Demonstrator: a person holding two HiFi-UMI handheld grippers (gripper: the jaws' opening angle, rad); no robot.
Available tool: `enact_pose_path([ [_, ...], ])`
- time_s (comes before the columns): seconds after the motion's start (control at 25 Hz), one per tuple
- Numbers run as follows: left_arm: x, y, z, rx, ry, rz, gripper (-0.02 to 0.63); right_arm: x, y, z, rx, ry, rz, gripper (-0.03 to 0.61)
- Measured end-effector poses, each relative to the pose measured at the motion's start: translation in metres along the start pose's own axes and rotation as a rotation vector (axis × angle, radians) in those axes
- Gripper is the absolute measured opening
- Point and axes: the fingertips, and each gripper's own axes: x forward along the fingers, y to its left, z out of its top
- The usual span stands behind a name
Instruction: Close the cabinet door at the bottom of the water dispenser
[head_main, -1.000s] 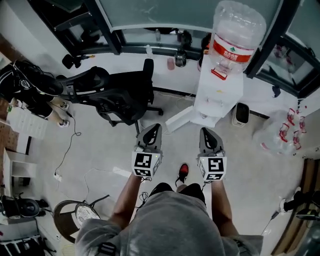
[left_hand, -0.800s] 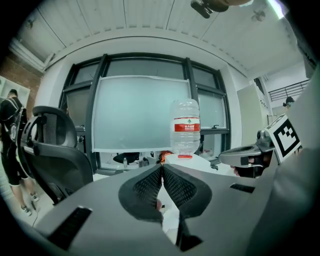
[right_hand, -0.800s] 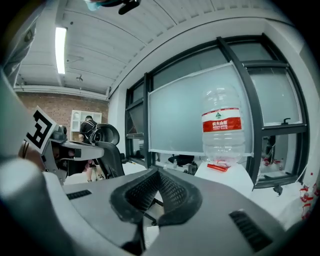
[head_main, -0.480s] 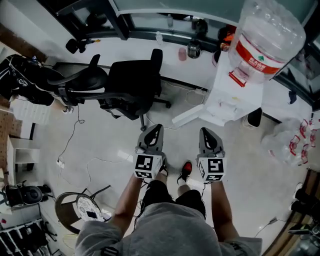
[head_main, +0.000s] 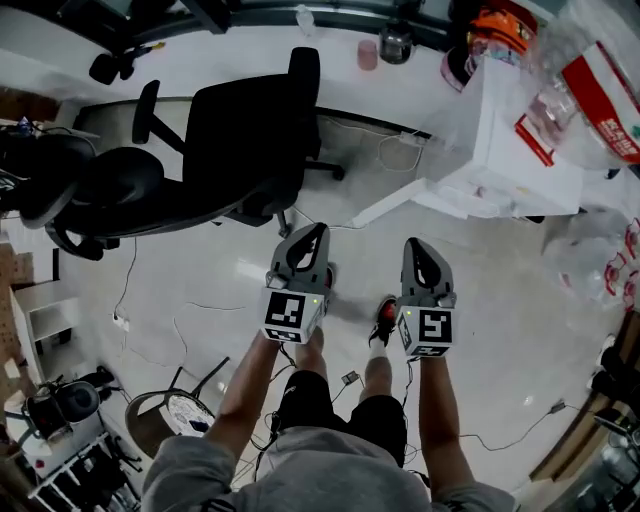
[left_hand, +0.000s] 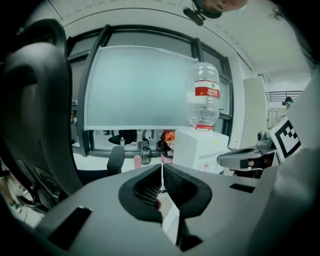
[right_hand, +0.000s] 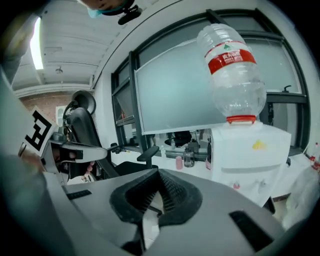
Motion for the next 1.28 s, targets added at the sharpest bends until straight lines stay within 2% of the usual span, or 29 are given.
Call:
enact_pose_path([
  [0.16, 0.032, 0.021, -0.038, -0.002, 0.055, -0.058, 0.031, 0.040, 0.007, -0.035, 0.055, 0.037, -0.036, 0.015],
  [0.48, 0.092, 0.052, -0.118, -0.022, 0.106, -0.155, 0.031, 0.111, 0.003, -0.123, 0.098, 0.107, -0.109, 0.016],
  [0.88, 0.137, 0.073, -0.220, -0.011, 0.186, -0.252, 0.031, 0.160, 0.011, -0.243, 0.188, 0.226, -0.175, 0.015],
  [1.04, 0.146, 0.081, -0.255, -0.015, 0.211, -0.279, 0.031, 0.179, 0.014, -0.275, 0.200, 0.218, -0.207, 0.015],
  [1.28, 0.160, 0.087, -0.291, 0.003, 0.251, -0.309, 0.031, 0.194, 0.009, -0.328, 0.281, 0.259, -0.298, 0.017],
])
